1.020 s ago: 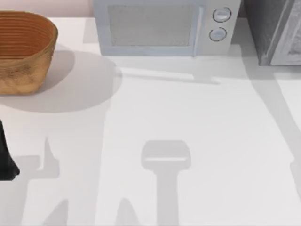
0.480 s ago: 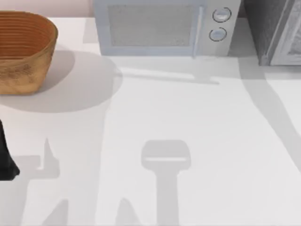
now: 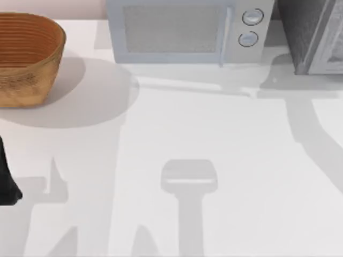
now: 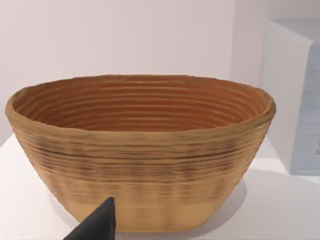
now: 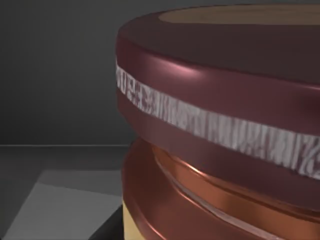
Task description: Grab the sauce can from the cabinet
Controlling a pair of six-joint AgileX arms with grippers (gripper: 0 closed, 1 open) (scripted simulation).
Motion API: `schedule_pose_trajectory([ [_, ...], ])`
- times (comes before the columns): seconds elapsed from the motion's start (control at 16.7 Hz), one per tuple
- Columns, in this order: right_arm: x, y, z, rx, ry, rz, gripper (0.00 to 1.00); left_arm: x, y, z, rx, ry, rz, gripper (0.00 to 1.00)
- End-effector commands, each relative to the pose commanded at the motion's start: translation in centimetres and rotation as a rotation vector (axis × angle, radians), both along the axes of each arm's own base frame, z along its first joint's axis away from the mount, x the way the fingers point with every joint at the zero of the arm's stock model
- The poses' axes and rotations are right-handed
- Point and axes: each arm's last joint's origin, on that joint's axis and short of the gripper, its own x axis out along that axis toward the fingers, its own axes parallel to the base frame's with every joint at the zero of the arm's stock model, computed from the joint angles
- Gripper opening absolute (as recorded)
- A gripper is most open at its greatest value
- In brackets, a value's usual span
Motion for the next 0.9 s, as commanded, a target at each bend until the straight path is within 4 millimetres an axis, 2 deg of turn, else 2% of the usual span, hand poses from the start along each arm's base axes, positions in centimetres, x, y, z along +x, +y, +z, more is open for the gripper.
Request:
schedule_pose_trajectory([
  [0.3,0.1,-0.1,-0.1,0.0,0.001,-0.002,0.0,0.0,0.0,0.0,0.0,0.0,0.0,1.0],
  [0.48,0.0,-0.6,-1.3,-0.009,0.012,-0.003,0.0,0.0,0.0,0.0,0.0,0.0,0.0,1.0],
  [0.72,-0.5,-1.9,-5.1,-0.023,0.04,-0.007,0.0,0.0,0.0,0.0,0.0,0.0,0.0,1.0],
  [0.9,-1.5,-3.2,-10.0,-0.023,0.052,-0.009,0.0,0.0,0.0,0.0,0.0,0.0,0.0,1.0],
])
